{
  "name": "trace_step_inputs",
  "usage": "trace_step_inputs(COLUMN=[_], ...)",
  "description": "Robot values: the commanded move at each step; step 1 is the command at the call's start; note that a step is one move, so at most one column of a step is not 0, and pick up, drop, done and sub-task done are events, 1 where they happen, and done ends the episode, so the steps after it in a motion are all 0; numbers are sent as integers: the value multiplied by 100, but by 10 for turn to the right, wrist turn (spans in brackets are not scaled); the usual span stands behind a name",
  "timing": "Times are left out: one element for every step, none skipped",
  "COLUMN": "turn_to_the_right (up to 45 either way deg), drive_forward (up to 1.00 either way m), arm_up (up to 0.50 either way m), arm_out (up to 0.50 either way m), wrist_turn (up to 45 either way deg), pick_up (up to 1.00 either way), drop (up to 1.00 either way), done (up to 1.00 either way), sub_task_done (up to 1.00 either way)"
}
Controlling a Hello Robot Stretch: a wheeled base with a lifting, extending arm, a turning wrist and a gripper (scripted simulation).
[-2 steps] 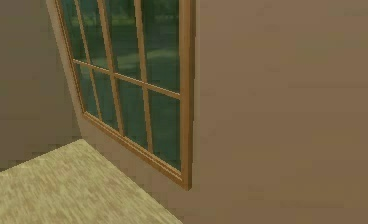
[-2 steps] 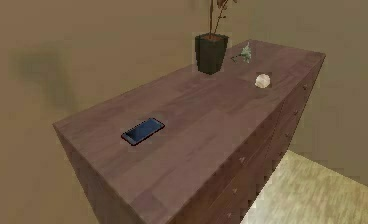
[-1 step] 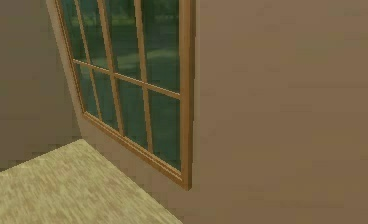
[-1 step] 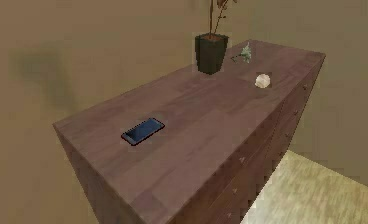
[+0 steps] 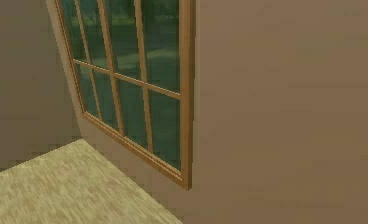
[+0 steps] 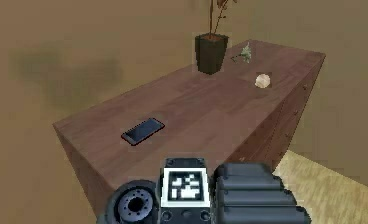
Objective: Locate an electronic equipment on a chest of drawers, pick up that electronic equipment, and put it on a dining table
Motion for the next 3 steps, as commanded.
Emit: trace_step_inputs(turn_to_the_right=[0, 0, 0], drive_forward=[0, 0, 0], arm_up=[0, 0, 0], arm_out=[24, 0, 0], wrist_turn=[0, 450, 450], pick_up=[0, 0, 0], drop=[0, 0, 0], done=[0, 0, 0], sub_task_done=[0, 0, 0])
